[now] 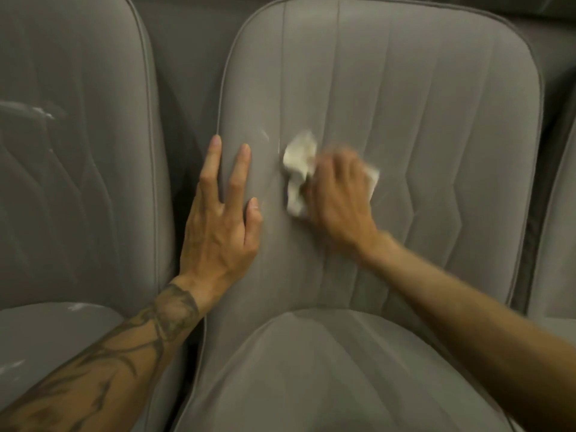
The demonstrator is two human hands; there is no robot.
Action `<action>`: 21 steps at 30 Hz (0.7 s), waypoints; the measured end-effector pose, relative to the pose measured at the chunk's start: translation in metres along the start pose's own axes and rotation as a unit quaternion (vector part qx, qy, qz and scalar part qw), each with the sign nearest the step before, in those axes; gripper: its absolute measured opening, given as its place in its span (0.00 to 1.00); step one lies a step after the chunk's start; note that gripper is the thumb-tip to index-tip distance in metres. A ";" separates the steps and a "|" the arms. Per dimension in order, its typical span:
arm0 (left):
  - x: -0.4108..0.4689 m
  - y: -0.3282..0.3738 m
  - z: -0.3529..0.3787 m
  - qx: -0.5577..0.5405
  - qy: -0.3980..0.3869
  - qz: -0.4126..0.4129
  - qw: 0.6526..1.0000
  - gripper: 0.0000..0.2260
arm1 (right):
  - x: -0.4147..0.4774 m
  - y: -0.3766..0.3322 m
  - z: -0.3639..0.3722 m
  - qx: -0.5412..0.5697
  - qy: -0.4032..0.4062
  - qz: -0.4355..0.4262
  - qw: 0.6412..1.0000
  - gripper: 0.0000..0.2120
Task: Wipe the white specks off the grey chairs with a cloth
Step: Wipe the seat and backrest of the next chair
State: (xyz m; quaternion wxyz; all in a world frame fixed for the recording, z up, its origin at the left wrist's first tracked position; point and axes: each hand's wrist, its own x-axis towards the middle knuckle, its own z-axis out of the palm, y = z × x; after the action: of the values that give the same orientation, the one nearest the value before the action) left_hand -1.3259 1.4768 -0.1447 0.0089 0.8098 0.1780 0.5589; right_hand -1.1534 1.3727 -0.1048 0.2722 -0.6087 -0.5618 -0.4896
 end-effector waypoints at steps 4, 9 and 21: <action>0.000 -0.001 0.001 -0.001 0.002 0.002 1.000 0.30 | 0.101 0.000 -0.006 0.007 0.135 0.161 0.978 0.08; 0.000 -0.001 -0.002 0.011 -0.001 -0.004 1.000 0.30 | 0.043 -0.045 -0.010 0.103 -0.032 0.004 0.994 0.09; 0.007 -0.025 -0.061 0.207 -0.063 0.123 0.968 0.25 | 0.066 -0.074 -0.016 0.111 -0.035 0.062 0.991 0.10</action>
State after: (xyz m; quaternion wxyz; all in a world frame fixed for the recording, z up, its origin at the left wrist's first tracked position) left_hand -1.3856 1.4907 -0.1205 -0.2168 0.8432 0.1875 0.4547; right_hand -1.2353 1.4022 -0.0554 0.3486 -0.6252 -0.5829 -0.3846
